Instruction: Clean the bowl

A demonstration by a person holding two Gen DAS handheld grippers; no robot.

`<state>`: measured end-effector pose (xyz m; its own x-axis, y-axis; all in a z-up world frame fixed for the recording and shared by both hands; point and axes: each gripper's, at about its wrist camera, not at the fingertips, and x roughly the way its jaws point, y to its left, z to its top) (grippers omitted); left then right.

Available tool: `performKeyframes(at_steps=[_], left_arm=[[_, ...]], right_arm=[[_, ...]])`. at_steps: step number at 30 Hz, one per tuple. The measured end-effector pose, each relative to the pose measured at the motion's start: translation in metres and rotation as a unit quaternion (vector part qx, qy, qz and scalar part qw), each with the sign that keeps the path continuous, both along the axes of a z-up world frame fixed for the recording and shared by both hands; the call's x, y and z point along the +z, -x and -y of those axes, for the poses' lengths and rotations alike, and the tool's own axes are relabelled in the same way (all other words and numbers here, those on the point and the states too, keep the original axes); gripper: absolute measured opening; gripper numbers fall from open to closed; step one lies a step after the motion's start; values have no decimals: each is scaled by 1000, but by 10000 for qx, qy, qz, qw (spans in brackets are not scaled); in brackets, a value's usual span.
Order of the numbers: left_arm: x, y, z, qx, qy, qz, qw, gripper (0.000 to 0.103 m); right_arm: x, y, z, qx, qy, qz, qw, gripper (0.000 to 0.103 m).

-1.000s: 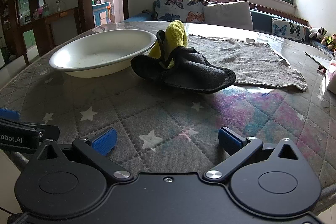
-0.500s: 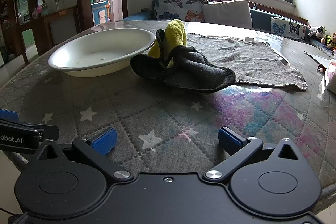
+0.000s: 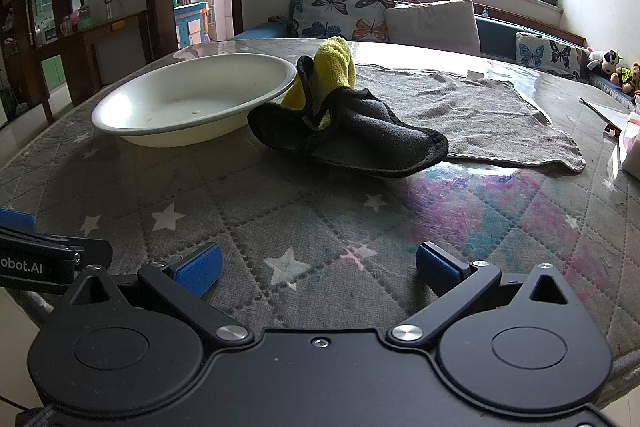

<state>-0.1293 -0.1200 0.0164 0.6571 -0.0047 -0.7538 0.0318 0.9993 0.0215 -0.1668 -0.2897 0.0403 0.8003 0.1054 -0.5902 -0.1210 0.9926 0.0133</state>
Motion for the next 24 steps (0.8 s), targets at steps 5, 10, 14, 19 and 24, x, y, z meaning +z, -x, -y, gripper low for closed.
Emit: performKeyframes(at_steps=[5, 10, 14, 19, 24], left_arm=[[0, -1, 0, 2, 3, -7, 10000, 98], [1, 0, -1, 3, 3, -3, 10000, 98], [1, 1, 1, 6, 4, -5, 10000, 98], [1, 1, 0, 7, 2, -9, 10000, 98], [0, 0, 0, 19, -13, -8, 10000, 98]], right_arm=[[0, 0, 0, 1, 0, 2, 10000, 103], [-1, 1, 0, -1, 1, 6, 10000, 103], [-1, 1, 0, -3, 0, 7, 10000, 103], [-1, 1, 0, -2, 1, 12, 10000, 103], [-1, 1, 0, -3, -1, 14, 10000, 103]])
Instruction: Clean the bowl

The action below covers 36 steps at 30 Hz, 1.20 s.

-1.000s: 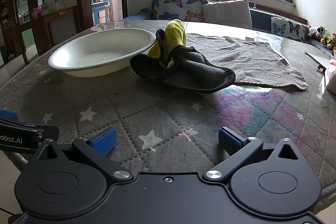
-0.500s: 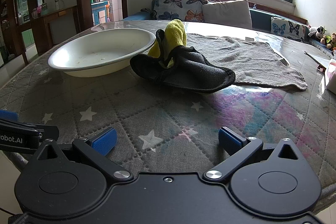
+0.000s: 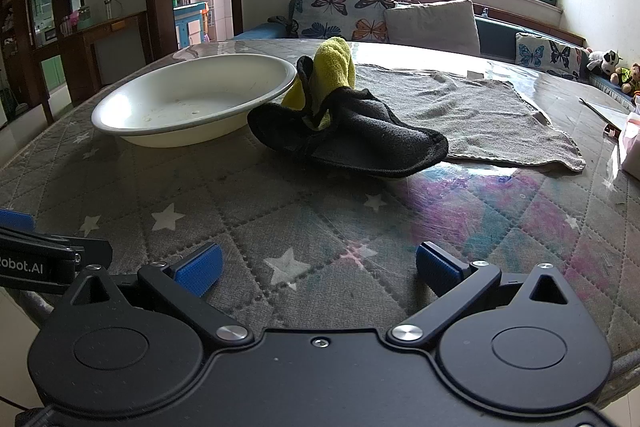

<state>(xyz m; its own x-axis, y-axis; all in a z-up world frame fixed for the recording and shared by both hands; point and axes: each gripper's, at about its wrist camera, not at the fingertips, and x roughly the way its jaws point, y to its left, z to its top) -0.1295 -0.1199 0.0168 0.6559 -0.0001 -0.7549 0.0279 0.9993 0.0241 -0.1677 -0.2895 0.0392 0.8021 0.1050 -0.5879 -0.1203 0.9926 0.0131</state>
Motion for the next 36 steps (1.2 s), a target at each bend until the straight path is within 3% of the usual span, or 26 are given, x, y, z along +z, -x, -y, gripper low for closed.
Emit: performKeyframes(at_steps=[36], left_arm=[[0, 0, 2, 48, -12, -77, 10000, 98]], right_arm=[[2, -3, -1, -46, 28, -97, 9999, 103]])
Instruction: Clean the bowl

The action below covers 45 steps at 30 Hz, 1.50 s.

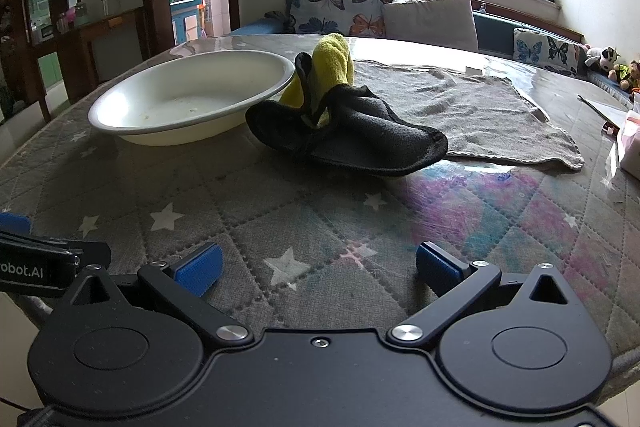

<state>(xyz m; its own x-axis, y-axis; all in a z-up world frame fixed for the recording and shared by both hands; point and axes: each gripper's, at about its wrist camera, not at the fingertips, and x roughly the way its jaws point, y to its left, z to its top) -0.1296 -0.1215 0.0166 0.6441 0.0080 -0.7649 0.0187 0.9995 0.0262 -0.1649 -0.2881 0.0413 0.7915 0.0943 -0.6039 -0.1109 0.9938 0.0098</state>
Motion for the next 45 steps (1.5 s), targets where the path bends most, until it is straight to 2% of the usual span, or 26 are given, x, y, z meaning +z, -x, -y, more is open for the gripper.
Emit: performKeyframes(at_steps=[45], left_arm=[[2, -3, 1, 42, 12, -132, 9999, 98]], right_arm=[[1, -3, 0, 6, 8, -77, 10000, 103]])
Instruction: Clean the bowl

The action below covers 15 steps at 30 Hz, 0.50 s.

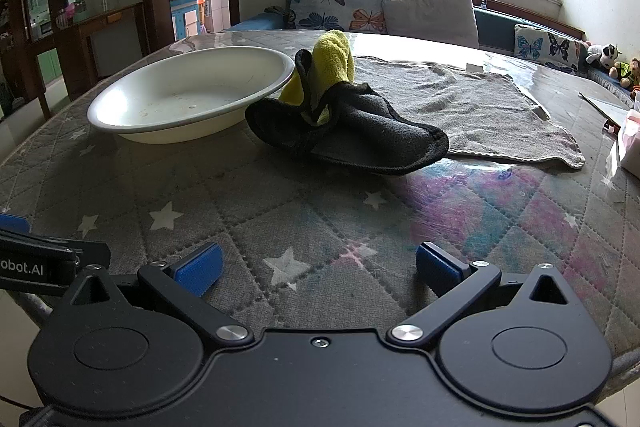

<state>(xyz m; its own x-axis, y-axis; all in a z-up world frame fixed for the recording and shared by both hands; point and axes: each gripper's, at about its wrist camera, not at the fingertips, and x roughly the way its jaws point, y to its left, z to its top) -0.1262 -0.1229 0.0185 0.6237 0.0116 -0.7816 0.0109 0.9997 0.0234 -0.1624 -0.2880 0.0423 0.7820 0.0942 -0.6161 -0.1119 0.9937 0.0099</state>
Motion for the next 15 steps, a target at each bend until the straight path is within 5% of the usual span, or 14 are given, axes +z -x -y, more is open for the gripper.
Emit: performKeyframes(at_steps=[15], left_arm=[[0, 1, 0, -35, -15, 34, 10000, 98]], right_arm=[[0, 1, 1, 23, -8, 16, 10000, 103]])
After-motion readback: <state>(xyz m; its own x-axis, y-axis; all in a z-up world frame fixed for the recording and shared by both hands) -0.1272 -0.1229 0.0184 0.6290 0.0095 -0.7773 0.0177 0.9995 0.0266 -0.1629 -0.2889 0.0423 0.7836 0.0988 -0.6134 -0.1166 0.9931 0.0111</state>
